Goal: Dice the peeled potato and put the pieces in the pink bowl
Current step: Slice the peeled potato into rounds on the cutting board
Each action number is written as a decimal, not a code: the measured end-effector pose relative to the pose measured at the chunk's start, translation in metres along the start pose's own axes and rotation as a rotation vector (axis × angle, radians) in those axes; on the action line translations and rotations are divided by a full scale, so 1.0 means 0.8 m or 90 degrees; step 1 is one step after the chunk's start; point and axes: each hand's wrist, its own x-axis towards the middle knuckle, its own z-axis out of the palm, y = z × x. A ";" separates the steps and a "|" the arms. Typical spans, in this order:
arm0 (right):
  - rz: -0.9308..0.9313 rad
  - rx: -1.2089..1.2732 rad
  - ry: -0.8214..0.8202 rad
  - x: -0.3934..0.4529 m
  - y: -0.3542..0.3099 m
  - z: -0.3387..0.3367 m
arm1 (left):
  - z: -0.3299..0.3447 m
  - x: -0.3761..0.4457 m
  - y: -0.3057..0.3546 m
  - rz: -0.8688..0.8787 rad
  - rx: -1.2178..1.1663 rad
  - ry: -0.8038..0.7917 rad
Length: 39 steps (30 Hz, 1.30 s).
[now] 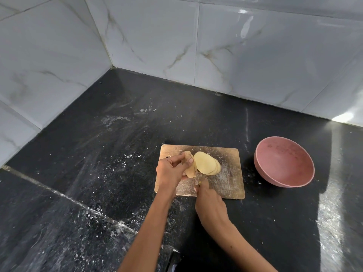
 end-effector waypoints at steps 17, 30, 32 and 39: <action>-0.017 0.016 0.003 0.017 -0.003 -0.004 | -0.005 0.003 0.000 0.053 0.094 -0.016; -0.021 0.104 -0.003 0.020 0.016 -0.021 | 0.021 0.012 -0.014 0.092 0.112 0.017; -0.021 0.098 0.001 0.019 0.015 -0.020 | 0.022 0.013 -0.016 0.090 0.105 0.022; -0.071 0.145 0.047 0.009 0.015 -0.008 | 0.021 0.015 -0.019 0.055 0.068 0.043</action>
